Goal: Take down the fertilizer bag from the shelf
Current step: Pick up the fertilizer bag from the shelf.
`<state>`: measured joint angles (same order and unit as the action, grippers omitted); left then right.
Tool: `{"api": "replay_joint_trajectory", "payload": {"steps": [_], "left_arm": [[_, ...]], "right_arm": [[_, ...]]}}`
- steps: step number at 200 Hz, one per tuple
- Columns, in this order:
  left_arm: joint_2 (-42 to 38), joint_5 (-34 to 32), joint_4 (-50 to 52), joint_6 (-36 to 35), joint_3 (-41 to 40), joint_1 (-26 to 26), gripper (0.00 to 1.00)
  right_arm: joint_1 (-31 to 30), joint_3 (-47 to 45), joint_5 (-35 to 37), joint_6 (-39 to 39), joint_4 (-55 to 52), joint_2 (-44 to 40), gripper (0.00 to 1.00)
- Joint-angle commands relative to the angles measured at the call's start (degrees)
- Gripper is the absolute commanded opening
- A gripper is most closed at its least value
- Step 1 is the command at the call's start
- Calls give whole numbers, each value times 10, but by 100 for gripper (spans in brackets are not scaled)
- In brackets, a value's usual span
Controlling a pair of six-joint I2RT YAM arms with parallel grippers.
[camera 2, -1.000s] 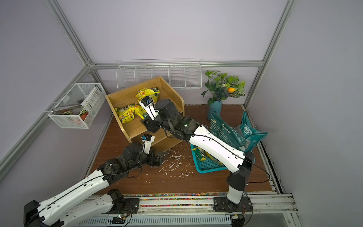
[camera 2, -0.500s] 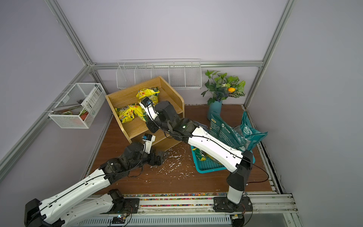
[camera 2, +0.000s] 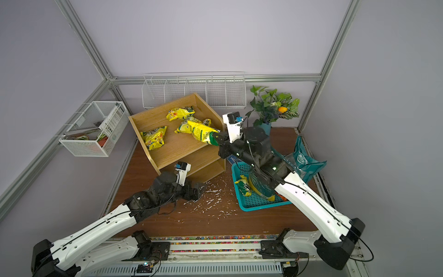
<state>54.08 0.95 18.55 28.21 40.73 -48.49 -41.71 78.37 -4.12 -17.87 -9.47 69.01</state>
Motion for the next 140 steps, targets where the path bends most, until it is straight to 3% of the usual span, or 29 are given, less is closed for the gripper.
{"api": "replay_joint_trajectory", "payload": {"steps": [1,29,64,103,140], "left_arm": [[6,2,-14,-8,22,2,99],[14,3,-17,-11,27,2,99],[33,8,-15,-23,43,3,99],[36,8,-25,-18,40,2,99],[52,14,-30,-23,43,2,99]], "right_arm": [[12,-44,16,-35,64,-54,0],[16,-63,69,-19,5,-101,0],[24,-46,74,-9,-43,-88,0],[24,29,214,-20,-240,-65,0],[25,16,240,-73,-391,-53,0]]}}
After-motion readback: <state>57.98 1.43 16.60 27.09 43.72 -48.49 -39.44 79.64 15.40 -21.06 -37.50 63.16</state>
